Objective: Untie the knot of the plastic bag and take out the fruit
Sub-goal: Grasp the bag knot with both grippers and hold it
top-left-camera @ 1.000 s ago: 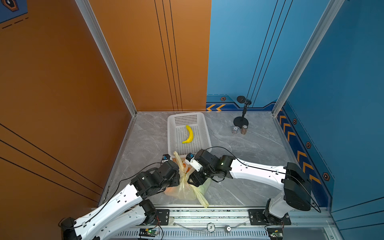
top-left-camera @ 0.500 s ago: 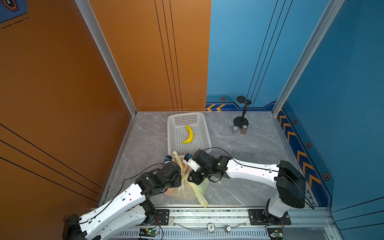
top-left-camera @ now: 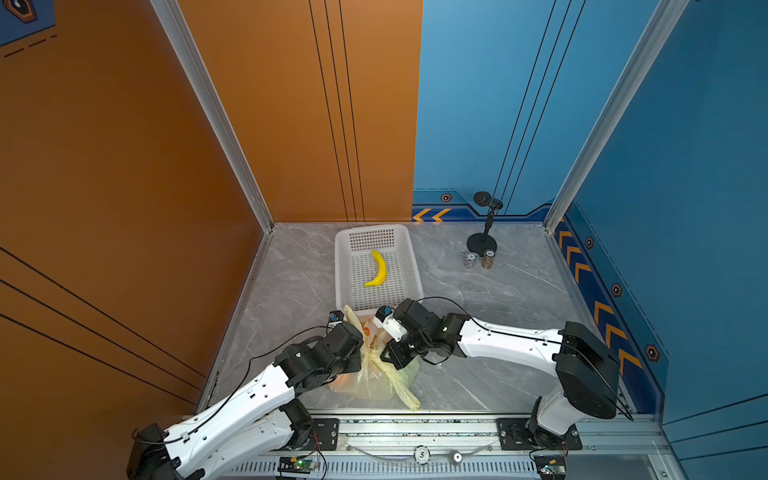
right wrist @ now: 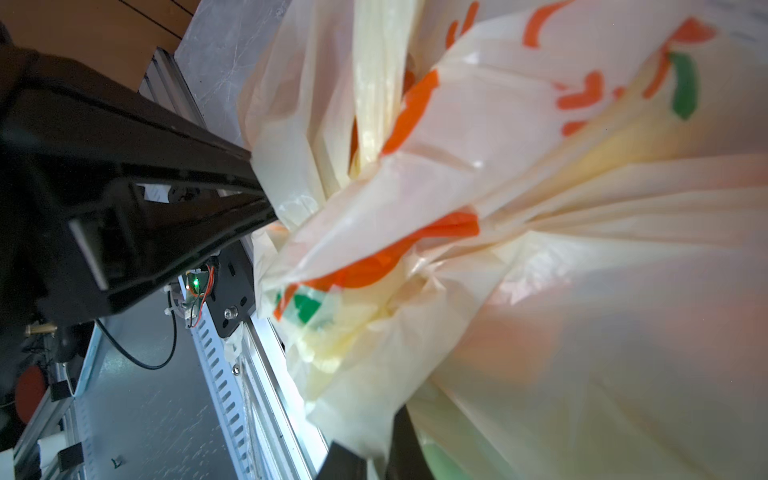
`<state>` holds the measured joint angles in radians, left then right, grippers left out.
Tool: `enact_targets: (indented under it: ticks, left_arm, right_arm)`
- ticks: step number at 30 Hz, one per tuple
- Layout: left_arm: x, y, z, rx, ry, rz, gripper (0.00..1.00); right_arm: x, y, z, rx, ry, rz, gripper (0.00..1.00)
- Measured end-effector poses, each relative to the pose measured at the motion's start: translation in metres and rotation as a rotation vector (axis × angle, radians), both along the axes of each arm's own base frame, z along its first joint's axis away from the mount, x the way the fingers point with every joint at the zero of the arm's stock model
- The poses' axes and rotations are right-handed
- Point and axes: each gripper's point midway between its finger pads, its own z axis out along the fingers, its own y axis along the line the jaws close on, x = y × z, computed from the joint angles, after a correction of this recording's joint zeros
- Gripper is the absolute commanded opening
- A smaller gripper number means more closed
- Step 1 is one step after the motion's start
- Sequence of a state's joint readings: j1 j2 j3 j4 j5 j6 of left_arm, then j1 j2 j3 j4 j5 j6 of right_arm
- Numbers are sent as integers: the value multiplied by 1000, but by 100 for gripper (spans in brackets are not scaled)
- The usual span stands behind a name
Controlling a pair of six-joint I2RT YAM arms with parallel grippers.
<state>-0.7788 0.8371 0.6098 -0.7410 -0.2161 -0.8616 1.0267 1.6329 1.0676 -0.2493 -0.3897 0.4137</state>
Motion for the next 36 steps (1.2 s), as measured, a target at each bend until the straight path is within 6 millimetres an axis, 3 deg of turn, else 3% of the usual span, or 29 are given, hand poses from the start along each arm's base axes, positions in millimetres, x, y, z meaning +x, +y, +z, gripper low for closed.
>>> enact_targets:
  ticks: [15, 19, 23, 28, 36]
  left_arm:
    - [3, 38, 2, 52, -8, 134, 0]
    - [3, 41, 3, 56, -9, 142, 1]
    - [6, 39, 15, 39, -49, 115, 33]
    - [12, 31, 41, -11, -129, 69, 46]
    - [22, -1, 62, -10, -159, -112, 71]
  right_arm:
    - [22, -29, 8, 94, 14, -156, 2]
    - [23, -29, 10, 105, 18, -173, 11]
    - [22, -29, 9, 101, 16, -181, 28]
    - [23, -26, 21, 105, -8, -187, 35]
    - [28, -9, 64, 171, -87, -159, 48]
